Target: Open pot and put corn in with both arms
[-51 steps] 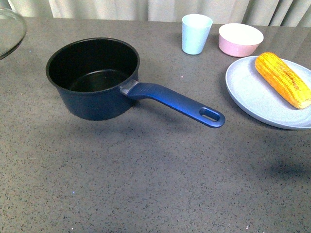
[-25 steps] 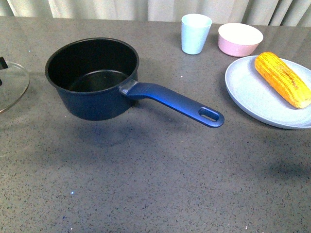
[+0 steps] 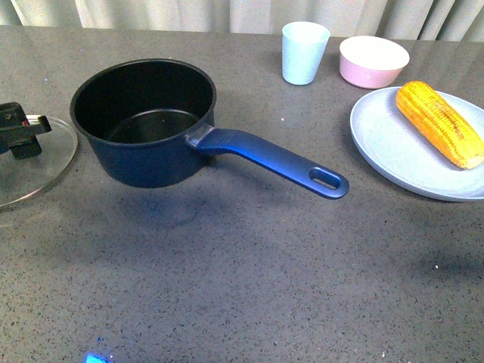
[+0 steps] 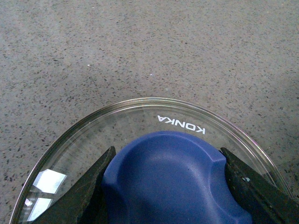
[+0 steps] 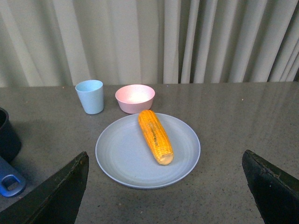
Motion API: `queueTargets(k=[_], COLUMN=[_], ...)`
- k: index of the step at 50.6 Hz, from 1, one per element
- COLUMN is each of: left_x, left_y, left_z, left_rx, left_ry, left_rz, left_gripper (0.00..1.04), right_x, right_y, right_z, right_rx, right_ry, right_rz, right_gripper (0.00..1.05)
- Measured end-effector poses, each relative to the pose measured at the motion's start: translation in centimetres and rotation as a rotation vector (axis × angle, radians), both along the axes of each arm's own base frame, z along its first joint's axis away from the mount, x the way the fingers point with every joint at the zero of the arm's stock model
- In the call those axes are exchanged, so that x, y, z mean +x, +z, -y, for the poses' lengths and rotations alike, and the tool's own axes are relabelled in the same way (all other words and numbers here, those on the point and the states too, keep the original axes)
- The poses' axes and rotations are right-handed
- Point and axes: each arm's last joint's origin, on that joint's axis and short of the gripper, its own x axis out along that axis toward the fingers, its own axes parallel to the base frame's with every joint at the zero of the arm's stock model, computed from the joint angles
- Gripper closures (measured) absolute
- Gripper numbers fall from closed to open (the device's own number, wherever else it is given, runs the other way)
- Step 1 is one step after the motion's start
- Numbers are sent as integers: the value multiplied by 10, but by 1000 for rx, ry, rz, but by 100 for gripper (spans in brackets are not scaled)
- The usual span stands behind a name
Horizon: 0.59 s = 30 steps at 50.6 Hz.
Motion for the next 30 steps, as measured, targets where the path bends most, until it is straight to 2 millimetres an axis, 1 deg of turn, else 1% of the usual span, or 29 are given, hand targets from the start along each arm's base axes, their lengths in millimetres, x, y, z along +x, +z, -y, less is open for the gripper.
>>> queueTargets(k=[8,18,19,20,26,30], left_x=[1,1,1,1,-1,-5], left_y=[-6,-8,-8,-8,-7,-5], left_z=[3,5,5,5,5,4], left_rx=[-4,-6,-8,-10,-22,-28], left_ry=[-7,-11,-11,-12,-5,2], left_rz=[-5,5,5,5,5,4], left_gripper=[48,47,46,40,18,9], right_x=[0,0,0,0,0,0], right_y=[0,0,0,0,0,0], right_z=[0,0,0,0,0,0], right_rx=[0,0,0,0,0,0], right_ry=[0,0,0,0,0,0], right_rz=[0,0,0,0,0,0], right_gripper=[9,9,9,9,9,9])
